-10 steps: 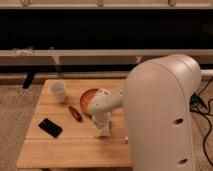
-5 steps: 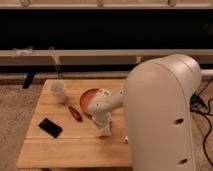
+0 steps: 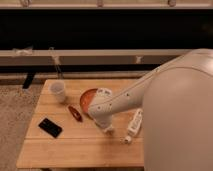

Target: Place the white sponge in the ceramic bowl

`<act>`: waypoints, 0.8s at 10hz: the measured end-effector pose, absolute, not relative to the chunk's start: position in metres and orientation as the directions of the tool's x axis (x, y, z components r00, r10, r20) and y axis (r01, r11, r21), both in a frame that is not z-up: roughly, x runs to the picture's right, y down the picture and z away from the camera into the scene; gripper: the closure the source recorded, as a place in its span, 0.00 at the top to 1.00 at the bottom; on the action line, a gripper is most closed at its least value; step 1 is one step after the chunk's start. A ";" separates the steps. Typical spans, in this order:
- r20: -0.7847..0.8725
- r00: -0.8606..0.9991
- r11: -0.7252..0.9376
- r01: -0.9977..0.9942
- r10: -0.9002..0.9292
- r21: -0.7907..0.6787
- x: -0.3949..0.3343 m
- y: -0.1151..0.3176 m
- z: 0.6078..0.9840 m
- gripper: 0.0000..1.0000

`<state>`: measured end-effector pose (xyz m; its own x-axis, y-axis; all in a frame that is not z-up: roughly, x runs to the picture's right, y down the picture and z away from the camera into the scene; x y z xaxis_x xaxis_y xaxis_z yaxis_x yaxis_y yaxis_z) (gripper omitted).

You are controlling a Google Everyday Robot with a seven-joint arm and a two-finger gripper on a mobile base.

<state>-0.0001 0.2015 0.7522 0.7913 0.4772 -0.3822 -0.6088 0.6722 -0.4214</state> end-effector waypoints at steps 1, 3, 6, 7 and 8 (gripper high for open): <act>-0.377 0.795 0.686 -0.603 0.475 -0.407 0.002 0.190 0.734 0.00; -0.361 0.805 0.720 -0.587 0.470 -0.370 0.005 0.163 0.701 0.00; -0.327 0.835 0.784 -0.538 0.443 -0.311 -0.005 0.112 0.676 0.00; -0.316 0.841 0.795 -0.528 0.440 -0.298 -0.006 0.099 0.678 0.00; -0.304 0.846 0.810 -0.518 0.438 -0.275 -0.003 0.083 0.686 0.00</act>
